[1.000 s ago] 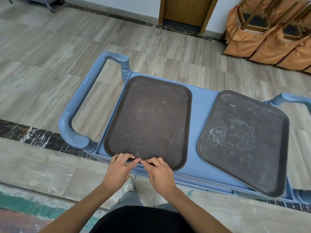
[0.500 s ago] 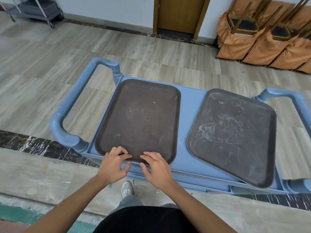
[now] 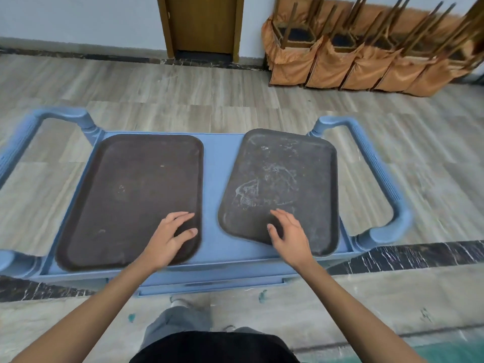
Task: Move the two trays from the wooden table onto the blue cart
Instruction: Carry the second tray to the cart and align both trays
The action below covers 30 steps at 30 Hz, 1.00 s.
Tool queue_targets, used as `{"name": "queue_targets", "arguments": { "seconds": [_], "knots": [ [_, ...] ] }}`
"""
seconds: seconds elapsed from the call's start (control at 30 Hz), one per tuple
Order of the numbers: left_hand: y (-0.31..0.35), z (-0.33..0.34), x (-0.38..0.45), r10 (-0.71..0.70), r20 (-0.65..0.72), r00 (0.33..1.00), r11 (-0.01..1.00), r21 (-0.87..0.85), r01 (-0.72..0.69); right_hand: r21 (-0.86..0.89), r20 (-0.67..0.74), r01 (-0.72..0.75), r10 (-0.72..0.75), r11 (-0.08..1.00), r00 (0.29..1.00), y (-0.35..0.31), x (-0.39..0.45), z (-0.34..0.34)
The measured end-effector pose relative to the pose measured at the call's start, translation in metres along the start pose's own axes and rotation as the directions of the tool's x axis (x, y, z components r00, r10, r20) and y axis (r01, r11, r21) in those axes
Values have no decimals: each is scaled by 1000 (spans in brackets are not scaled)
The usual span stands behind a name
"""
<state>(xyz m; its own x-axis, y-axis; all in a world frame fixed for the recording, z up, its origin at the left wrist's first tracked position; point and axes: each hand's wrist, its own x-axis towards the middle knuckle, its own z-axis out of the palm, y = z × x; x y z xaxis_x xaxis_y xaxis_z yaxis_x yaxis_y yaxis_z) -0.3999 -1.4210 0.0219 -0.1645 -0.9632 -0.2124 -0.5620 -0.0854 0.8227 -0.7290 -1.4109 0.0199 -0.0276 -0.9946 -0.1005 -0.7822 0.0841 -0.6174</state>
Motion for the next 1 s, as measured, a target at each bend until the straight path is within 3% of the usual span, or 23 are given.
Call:
{"name": "queue_targets", "arguments": {
  "seconds": [0.2, 0.47, 0.8, 1.0],
  "knots": [
    [38, 18, 53, -75, 88, 993, 979, -182, 90, 229, -153, -319, 358, 920, 921, 58, 21, -69],
    [81, 53, 148, -218, 165, 962, 891, -369, 265, 457, -106, -456, 556, 763, 825, 100, 59, -119],
    [105, 69, 215, -414, 136, 900, 731, -539, 418, 719, 124, -478, 584, 504, 802, 127, 125, -131],
    [102, 59, 214, -477, 142, 867, 655, -601, 459, 706, 192, -486, 521, 516, 832, 130, 140, -136]
  ]
}}
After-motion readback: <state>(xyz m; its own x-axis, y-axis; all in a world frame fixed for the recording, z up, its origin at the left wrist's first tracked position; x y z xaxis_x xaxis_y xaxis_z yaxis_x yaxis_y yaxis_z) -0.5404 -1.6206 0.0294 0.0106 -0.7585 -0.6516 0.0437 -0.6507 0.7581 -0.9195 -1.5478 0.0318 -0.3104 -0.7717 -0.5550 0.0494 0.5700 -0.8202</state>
